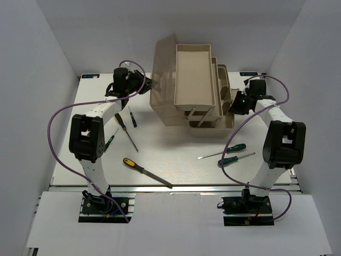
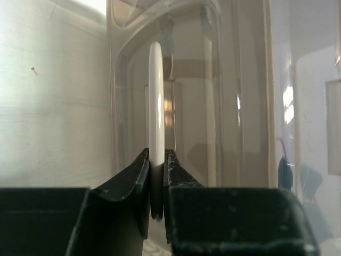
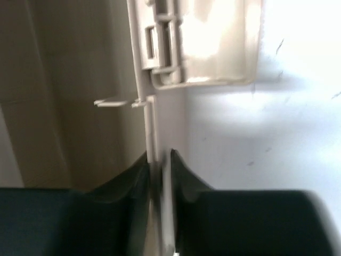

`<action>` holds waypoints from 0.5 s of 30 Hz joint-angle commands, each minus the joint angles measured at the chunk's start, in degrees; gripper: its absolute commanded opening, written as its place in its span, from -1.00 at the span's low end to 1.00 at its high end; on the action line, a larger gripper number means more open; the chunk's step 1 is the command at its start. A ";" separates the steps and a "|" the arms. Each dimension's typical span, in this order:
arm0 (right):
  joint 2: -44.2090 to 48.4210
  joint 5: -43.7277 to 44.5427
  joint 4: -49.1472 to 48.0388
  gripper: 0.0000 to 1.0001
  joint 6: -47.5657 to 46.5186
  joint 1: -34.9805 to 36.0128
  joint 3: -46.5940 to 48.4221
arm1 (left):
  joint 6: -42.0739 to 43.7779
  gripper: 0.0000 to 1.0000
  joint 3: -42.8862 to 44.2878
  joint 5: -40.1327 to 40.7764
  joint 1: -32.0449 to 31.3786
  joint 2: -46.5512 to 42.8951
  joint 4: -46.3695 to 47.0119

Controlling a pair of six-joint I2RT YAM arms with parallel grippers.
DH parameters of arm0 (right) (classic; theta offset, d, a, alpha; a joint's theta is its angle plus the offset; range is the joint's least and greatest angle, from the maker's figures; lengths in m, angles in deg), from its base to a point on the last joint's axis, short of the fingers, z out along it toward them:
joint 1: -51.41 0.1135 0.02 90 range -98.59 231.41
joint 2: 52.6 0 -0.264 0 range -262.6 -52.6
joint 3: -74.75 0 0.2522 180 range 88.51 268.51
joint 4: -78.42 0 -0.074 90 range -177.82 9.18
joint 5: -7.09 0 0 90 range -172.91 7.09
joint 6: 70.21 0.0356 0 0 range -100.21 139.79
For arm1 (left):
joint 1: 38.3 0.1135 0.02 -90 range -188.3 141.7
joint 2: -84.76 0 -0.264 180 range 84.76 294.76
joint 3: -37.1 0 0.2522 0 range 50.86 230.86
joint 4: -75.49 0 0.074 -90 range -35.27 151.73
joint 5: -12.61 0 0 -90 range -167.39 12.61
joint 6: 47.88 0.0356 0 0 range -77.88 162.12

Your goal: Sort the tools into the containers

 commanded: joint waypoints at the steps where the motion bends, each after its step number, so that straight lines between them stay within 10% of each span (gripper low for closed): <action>1: -1.82 0.99 -4.76 -0.46 -3.49 -2.70 4.06 | 4.86 -0.65 3.65 -1.73 1.03 -2.64 1.06; 6: -1.47 -5.68 -4.50 0.03 -8.06 -4.37 5.03 | 9.00 -0.05 5.15 -1.03 1.46 -3.07 -4.74; 15: 3.80 -19.30 -4.24 0.32 -16.49 -6.65 4.94 | 16.12 0.06 4.45 2.48 2.34 -5.97 -13.36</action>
